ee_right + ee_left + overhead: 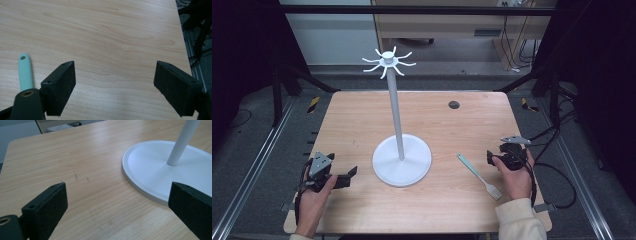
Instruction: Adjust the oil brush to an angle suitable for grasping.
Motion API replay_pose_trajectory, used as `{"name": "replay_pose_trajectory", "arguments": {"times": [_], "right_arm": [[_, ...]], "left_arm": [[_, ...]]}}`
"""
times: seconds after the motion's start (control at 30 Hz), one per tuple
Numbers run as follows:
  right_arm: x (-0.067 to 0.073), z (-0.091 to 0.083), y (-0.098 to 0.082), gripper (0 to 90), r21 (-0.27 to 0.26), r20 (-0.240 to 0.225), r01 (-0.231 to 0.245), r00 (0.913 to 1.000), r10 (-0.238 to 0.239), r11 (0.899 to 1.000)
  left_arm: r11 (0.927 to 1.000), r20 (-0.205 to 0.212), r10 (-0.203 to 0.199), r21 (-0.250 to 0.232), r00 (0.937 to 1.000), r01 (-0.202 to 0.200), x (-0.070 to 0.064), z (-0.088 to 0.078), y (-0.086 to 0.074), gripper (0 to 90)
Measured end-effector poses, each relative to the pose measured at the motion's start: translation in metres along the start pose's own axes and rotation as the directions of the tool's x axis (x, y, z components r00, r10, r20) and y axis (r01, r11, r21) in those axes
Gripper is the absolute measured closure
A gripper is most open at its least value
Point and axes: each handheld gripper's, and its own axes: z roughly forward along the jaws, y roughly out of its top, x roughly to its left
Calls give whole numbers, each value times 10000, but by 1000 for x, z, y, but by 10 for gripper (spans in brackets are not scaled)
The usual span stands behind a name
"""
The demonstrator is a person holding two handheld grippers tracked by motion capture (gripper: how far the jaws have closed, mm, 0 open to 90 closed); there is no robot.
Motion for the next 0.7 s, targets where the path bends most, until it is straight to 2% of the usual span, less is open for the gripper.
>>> {"name": "replay_pose_trajectory", "arguments": {"times": [0.03,0.13,0.2,0.23,0.3,0.43,0.53,0.6,0.67,0.7], "right_arm": [[0,0,0,187,0,0,0,10000,0,10000],[9,-5,5,203,-4,-242,489,9985,-489,9988],[12,-5,7,217,16,-260,596,9979,-596,9982],[21,-7,13,242,94,-520,816,9954,-810,9966],[24,-7,14,252,143,-595,977,9935,-967,9951],[45,-8,25,299,568,-1264,1910,9750,-1827,9799],[60,-9,31,343,821,-1691,2734,9515,-2569,9584],[66,-9,35,395,891,-1892,3052,9397,-2847,9481],[68,-6,38,427,895,-2064,3235,9313,-3002,9420],[70,-3,42,454,1049,-2239,3373,9246,-3082,9355]], "left_arm": [[10000,3,8,23,10000,-8,0,0,0,19],[10000,25,22,44,10000,-22,-1,-1,-1,19],[10000,65,24,47,10000,-24,-1,-1,-1,20],[10000,72,21,45,10000,-21,-1,-1,-1,20],[10000,110,8,38,9999,-8,-1,0,-1,20],[10000,132,51,77,9999,-52,-2,-1,-1,20],[9999,132,109,99,9999,-111,-2,0,-1,20],[9999,136,124,119,9998,-126,-3,0,-1,20],[9998,149,152,138,9998,-154,-3,1,-1,20],[9998,149,161,148,9998,-163,-3,1,-1,20]]}}
